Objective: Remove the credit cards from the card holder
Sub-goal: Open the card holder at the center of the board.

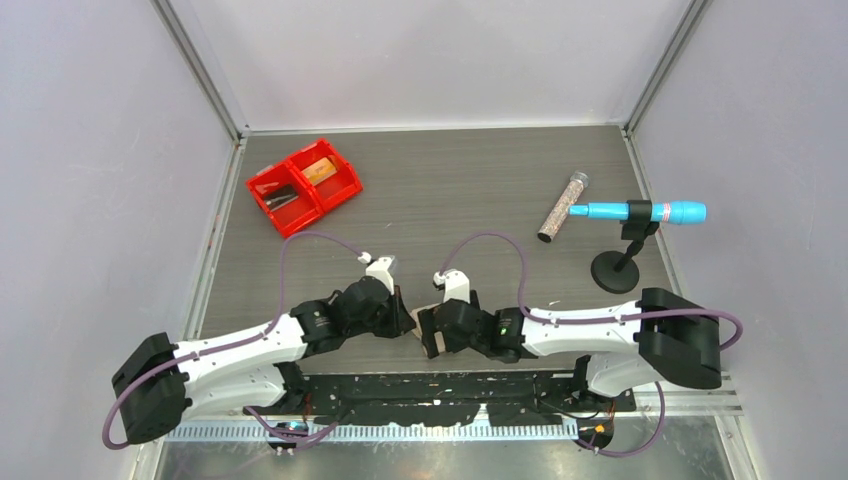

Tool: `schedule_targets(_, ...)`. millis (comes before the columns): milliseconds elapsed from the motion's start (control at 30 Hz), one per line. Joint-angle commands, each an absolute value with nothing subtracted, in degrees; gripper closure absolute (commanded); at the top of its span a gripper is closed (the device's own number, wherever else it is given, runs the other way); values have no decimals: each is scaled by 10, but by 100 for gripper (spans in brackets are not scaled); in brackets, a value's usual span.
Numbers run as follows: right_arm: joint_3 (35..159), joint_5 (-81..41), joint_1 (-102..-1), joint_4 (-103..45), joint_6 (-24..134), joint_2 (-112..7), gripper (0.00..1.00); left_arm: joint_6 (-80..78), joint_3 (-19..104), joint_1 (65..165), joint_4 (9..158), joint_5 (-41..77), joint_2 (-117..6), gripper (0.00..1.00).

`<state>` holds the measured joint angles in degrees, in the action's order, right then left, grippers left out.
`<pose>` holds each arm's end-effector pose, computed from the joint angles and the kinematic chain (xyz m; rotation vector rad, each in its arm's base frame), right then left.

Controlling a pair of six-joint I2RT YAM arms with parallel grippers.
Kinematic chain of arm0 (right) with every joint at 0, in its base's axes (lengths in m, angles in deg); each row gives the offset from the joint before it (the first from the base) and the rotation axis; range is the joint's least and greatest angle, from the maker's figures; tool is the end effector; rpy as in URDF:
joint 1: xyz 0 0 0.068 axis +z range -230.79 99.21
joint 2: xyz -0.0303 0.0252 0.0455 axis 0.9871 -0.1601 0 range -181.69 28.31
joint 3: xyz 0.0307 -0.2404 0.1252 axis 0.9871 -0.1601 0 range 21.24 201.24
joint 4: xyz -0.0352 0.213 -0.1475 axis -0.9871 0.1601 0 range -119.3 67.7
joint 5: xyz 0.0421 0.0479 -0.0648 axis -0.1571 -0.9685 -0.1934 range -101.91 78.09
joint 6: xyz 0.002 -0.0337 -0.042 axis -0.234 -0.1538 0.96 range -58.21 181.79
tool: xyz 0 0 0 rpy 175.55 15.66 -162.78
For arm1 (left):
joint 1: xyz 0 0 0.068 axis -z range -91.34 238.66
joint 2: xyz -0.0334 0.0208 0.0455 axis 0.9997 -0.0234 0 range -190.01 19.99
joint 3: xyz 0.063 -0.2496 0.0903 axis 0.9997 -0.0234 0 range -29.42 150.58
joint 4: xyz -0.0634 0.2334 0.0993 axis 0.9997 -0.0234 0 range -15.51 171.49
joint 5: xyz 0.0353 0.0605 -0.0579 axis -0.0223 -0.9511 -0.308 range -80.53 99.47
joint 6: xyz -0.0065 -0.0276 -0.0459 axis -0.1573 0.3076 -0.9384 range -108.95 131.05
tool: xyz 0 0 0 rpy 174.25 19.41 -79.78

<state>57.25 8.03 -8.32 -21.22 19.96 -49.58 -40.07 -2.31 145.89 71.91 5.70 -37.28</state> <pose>0.0887 0.2408 0.1704 -0.4924 2.3874 0.5127 0.1121 -0.1698 0.1943 0.0924 2.4338 -0.8794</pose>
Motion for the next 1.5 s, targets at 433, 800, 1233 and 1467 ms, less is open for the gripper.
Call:
schedule_targets(433,595,163,-66,-185,181,-488,11,-406,-27,1456,716,38,-354,100)
schedule_targets(800,585,212,-68,-140,184,-431,14,-400,-42,1456,685,10,-337,100)
schedule_targets(1233,517,215,-123,-118,169,-378,24,-399,-59,1456,677,-1,-327,100)
schedule_targets(1467,514,192,-145,-112,172,-373,33,-401,-68,1456,698,10,-314,100)
